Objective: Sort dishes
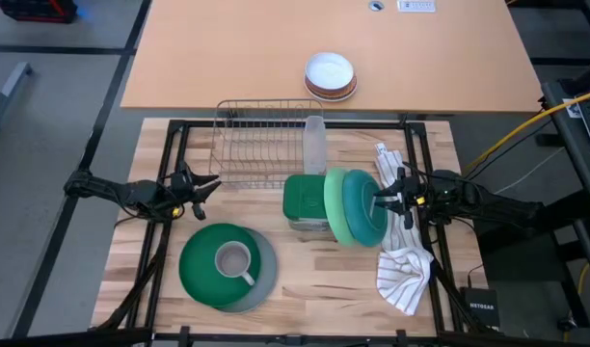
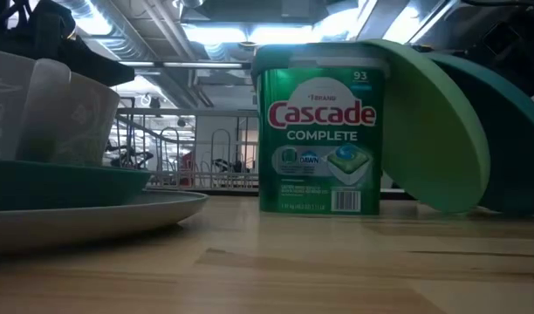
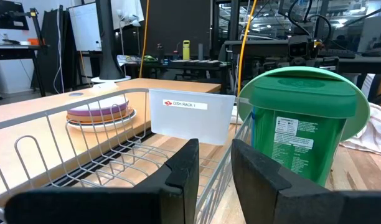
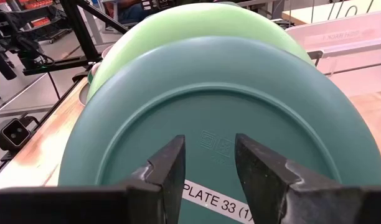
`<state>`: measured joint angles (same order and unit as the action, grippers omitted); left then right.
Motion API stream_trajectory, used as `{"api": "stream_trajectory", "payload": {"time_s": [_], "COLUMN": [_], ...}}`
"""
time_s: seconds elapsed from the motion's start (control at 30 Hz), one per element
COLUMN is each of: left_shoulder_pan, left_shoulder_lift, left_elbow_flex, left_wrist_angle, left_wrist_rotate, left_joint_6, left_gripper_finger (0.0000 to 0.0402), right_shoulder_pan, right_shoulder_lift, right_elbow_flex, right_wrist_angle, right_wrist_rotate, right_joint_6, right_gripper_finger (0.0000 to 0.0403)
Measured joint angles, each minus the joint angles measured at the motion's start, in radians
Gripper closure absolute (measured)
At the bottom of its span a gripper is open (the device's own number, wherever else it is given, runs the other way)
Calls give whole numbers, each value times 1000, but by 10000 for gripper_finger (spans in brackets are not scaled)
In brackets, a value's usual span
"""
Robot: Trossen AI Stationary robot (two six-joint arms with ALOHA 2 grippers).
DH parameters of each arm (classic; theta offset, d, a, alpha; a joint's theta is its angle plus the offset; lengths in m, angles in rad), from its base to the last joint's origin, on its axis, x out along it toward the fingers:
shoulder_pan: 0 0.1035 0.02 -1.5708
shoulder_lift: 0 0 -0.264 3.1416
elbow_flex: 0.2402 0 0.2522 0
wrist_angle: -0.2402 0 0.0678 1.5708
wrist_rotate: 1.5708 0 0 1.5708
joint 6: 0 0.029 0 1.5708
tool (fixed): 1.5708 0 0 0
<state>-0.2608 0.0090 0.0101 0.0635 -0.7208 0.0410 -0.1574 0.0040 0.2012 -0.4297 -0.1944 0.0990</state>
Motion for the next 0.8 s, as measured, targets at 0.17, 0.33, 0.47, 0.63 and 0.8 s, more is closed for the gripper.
{"api": "stream_trajectory", "payload": {"time_s": [0.17,0.33,0.47,0.63,0.8], "left_shoulder_pan": [0,0,0,-1,-1], "left_shoulder_lift": [0,0,0,0,0], "left_elbow_flex": [0,0,0,0,21], "left_wrist_angle": [0,0,4,44,131], "left_wrist_rotate": [0,0,0,0,83], "left_joint_6": [0,-12,-142,-133,-73], "left_gripper_finger": [318,318,318,318,318], "right_shoulder_pan": [0,0,0,0,0], "right_shoulder_lift": [0,0,0,0,0], "right_elbow_flex": [0,0,0,0,0], "right_wrist_angle": [0,0,0,0,0], "right_wrist_rotate": [0,0,0,0,0], "right_joint_6": [0,0,0,0,0], "right_gripper_finger": [260,260,260,260,260]}}
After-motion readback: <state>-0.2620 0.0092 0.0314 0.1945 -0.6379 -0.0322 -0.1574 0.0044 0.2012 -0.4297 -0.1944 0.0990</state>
